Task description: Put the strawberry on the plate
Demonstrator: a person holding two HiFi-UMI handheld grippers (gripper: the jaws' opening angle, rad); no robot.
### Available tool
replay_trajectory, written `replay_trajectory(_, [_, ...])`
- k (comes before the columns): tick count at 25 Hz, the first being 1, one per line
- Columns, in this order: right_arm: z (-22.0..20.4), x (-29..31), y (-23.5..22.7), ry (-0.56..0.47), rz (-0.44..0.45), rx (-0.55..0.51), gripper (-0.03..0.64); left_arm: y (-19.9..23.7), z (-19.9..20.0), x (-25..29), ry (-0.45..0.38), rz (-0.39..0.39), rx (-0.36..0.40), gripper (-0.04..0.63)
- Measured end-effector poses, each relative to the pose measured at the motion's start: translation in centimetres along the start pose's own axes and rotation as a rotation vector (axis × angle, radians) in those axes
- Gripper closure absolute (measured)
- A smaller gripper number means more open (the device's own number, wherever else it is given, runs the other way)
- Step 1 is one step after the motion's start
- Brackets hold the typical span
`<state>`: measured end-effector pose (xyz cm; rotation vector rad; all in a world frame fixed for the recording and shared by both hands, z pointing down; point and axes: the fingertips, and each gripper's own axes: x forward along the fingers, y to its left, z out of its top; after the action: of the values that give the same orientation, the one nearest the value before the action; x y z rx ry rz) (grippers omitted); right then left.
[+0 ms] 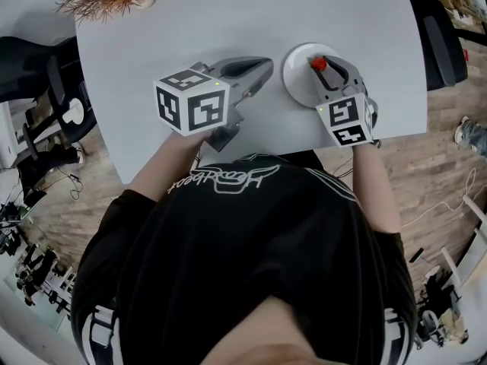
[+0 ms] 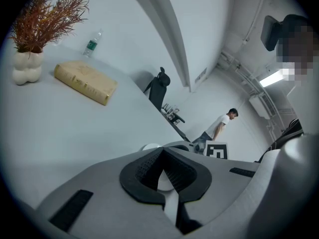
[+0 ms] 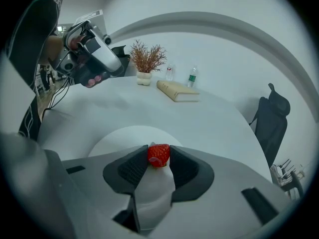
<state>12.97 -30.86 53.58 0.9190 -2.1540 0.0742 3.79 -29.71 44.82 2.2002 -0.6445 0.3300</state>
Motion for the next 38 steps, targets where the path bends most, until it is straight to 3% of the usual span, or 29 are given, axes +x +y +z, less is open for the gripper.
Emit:
replay_trajectory(27, [0.8, -0.4, 0.3, -0.008, 0.032, -0.028, 0.436, -0.1, 0.0, -1.1, -0.018, 0.019, 0.017, 0.589])
replay_trajectory(38, [6.8, -7.6, 0.2, -0.210, -0.040, 0.134, 0.436, -3.4, 0.6, -4.4, -0.067, -0.022, 0.075, 0.589])
